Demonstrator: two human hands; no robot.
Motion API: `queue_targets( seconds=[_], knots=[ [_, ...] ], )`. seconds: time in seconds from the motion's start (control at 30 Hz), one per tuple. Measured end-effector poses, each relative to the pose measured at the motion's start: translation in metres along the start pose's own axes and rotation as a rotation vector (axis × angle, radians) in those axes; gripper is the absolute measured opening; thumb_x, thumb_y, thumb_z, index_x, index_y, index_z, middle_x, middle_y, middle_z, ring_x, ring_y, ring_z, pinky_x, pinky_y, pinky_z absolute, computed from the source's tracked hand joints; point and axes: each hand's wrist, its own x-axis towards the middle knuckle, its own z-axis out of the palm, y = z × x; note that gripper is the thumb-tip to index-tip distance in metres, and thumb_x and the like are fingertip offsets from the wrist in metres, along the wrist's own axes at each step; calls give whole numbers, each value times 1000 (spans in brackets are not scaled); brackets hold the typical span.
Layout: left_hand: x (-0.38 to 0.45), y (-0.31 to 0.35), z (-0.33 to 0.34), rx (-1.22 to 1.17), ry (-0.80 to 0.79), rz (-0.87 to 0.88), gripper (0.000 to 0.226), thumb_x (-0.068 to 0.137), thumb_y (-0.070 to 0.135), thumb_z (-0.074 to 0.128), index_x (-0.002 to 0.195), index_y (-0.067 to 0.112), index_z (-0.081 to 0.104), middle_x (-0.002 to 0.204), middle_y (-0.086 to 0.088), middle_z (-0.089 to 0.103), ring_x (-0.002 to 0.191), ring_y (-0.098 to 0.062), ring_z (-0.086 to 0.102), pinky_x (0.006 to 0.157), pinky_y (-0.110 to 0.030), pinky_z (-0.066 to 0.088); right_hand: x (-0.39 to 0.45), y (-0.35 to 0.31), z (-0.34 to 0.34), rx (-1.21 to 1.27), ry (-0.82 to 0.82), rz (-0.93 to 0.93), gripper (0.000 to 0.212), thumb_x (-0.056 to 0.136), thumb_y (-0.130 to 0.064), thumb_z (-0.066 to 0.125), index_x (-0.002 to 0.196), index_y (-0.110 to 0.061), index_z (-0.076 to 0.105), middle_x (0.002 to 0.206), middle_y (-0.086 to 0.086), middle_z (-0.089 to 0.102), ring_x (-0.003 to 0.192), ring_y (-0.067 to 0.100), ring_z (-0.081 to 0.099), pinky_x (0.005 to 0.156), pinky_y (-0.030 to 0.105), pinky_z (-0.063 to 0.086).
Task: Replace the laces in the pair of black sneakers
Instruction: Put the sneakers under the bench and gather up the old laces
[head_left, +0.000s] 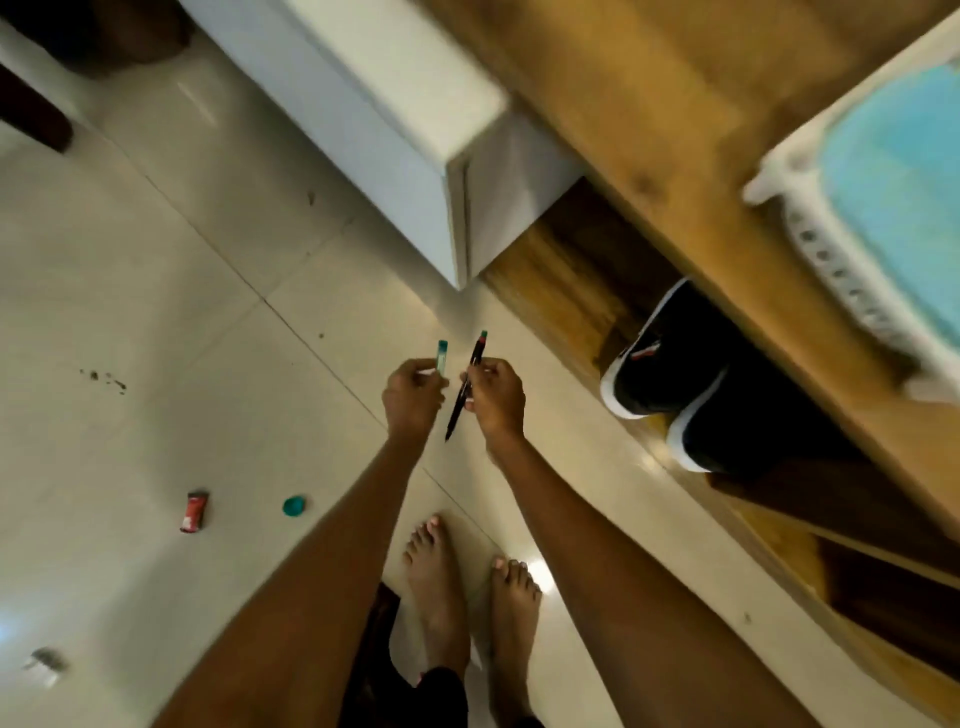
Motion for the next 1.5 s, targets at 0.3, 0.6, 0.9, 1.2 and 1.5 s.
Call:
queue_targets(
  seconds=[0.3, 0.6, 0.9, 1.2, 1.5],
  knots=[
    [-188, 154, -25, -284, -26, 23, 20, 87, -4, 52, 96, 12, 58, 96, -20, 65, 78, -32, 65, 73, -39, 56, -161, -128, -108, 199, 131, -51, 13, 90, -12, 61, 102, -16, 63, 94, 2, 65, 86, 19, 63, 79, 33, 54],
    [-253, 291, 19, -205, -268, 353, 17, 87, 1, 60, 96, 14, 57, 102, -8, 65, 92, -19, 63, 76, -27, 57, -199, -224, -216, 570, 301, -149, 21, 89, -12, 64, 109, -8, 65, 98, -5, 67, 90, 10, 65, 73, 22, 56],
    [-185, 389, 137, 285, -307, 581, 23, 86, 1, 60, 109, 1, 63, 108, -14, 67, 95, -22, 63, 73, -23, 44, -76, -282, -324, 507, 554, -200, 23, 85, -15, 69, 107, -11, 63, 103, 9, 69, 88, 20, 67, 83, 37, 57],
    [-142, 404, 179, 964, -265, 774, 25, 91, 14, 60, 113, 7, 66, 110, -12, 67, 98, -26, 66, 82, -31, 53, -14, -275, -316, 311, 389, -75, 26, 83, -6, 70, 68, -21, 54, 95, 17, 70, 77, 29, 67, 79, 44, 58],
    [-152, 407, 175, 1114, -252, 875, 33, 86, 11, 66, 117, 6, 57, 114, -13, 63, 101, -26, 64, 79, -32, 52, -9, -283, -311, 164, 387, -73, 4, 84, -15, 71, 82, -13, 68, 97, 16, 71, 88, 33, 69, 85, 46, 55]
  ],
)
